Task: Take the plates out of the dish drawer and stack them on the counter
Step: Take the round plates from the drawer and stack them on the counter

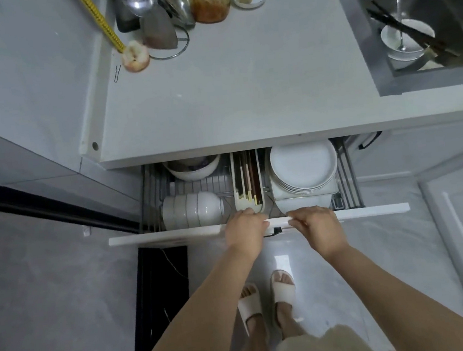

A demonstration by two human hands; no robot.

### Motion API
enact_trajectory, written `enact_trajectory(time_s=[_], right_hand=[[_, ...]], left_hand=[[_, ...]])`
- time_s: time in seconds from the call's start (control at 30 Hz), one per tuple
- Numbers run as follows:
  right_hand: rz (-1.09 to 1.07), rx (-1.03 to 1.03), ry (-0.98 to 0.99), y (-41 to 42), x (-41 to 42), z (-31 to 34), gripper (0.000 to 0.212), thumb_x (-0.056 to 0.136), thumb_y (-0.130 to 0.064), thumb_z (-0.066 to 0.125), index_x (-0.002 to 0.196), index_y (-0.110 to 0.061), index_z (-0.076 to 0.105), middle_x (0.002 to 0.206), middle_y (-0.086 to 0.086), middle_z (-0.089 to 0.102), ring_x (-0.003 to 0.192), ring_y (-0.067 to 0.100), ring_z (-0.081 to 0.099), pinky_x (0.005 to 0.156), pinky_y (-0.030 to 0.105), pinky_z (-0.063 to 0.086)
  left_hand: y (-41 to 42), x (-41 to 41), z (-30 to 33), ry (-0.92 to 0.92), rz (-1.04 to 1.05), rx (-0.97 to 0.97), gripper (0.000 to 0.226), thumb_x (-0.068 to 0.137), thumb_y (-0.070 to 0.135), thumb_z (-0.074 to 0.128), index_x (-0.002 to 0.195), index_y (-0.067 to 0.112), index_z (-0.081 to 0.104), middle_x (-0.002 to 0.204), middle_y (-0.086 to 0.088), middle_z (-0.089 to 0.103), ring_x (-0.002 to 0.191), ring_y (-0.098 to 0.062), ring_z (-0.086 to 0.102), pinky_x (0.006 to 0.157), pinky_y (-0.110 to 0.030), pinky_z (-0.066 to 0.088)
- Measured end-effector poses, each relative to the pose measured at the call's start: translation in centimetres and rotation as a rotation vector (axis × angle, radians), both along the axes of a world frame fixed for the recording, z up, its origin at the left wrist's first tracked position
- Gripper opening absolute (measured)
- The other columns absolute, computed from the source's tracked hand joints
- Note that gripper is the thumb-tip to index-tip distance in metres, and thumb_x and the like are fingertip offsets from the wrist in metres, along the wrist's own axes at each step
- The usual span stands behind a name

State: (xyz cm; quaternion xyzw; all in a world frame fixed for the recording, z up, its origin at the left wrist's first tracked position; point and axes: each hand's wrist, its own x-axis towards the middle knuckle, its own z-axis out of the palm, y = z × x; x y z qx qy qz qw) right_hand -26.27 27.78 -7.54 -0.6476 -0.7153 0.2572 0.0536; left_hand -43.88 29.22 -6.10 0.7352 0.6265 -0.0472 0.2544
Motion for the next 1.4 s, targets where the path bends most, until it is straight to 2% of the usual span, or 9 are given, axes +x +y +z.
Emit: enact_trajectory(time_s=[0.23,0.5,0.7,0.9,1.07,1.23,1.4], right_hand=[[-0.041,0.093,0.037,-3.1,-0.1,-0.4,0.017,0.085,-0.018,0.067,0.101,-0.015,0.075,0.092,0.003,0.077,0.086,0.028,0.069,0.082,0.037,0.05],[-0.066,0.07,0.04,-5.9,-0.4,0.2,0.019,0.087,-0.018,0.066,0.103,-0.013,0.074,0.091,0.002,0.076,0.087,0.027,0.068,0.084,0.035,0.05],[-0.081,0.015,0.009,-8.0,-0.4,0.4,0.022,0.091,-0.026,0.058,0.108,-0.02,0.071,0.099,-0.002,0.074,0.095,0.023,0.064,0.088,0.032,0.042],[-0.065,-0.037,-0.006,-9.3,0.0,0.5,0.023,0.091,-0.028,0.058,0.109,-0.022,0.07,0.098,-0.002,0.074,0.096,0.025,0.063,0.091,0.033,0.041],[0.018,-0.125,-0.072,-9.3,0.4,0.7,0.027,0.093,-0.034,0.053,0.116,-0.028,0.066,0.111,-0.006,0.071,0.105,0.019,0.059,0.095,0.03,0.04],[-0.069,-0.204,-0.019,-7.3,1.5,0.9,0.032,0.092,-0.033,0.054,0.121,-0.023,0.063,0.119,0.001,0.067,0.114,0.021,0.055,0.099,0.033,0.041],[-0.071,-0.179,-0.087,-4.1,4.4,0.8,0.035,0.093,-0.03,0.051,0.127,-0.023,0.056,0.125,0.001,0.062,0.118,0.021,0.053,0.098,0.031,0.043]], left_hand=[[-2.4,-0.4,-0.1,-0.075,-0.017,-0.013,0.031,0.098,0.03,0.043,0.12,0.022,0.064,0.11,-0.004,0.062,0.104,-0.023,0.053,0.081,-0.032,0.042],[-5.0,-0.4,-0.4,-0.082,-0.015,-0.002,0.03,0.096,0.032,0.046,0.117,0.024,0.065,0.11,-0.003,0.063,0.104,-0.022,0.054,0.085,-0.032,0.042],[-7.0,-0.5,-0.5,-0.058,-0.035,0.0,0.028,0.095,0.037,0.046,0.112,0.027,0.066,0.108,0.001,0.063,0.102,-0.02,0.054,0.082,-0.031,0.046],[-8.0,-0.7,-0.5,-0.09,-0.083,-0.03,0.025,0.094,0.035,0.05,0.109,0.028,0.067,0.102,0.001,0.063,0.097,-0.019,0.055,0.07,-0.026,0.039],[-8.1,-0.8,-0.6,-0.105,-0.08,-0.107,0.021,0.091,0.037,0.052,0.103,0.03,0.068,0.097,0.003,0.062,0.087,-0.016,0.056,0.064,-0.025,0.036],[-6.7,0.0,-0.7,-0.106,-0.048,-0.205,0.023,0.088,0.039,0.056,0.104,0.03,0.068,0.103,0.006,0.066,0.092,-0.015,0.061,0.072,-0.026,0.048],[-3.8,2.8,-0.7,-0.102,-0.015,-0.153,0.037,0.092,0.045,0.047,0.122,0.025,0.055,0.115,-0.001,0.065,0.103,-0.02,0.062,0.079,-0.033,0.051]])
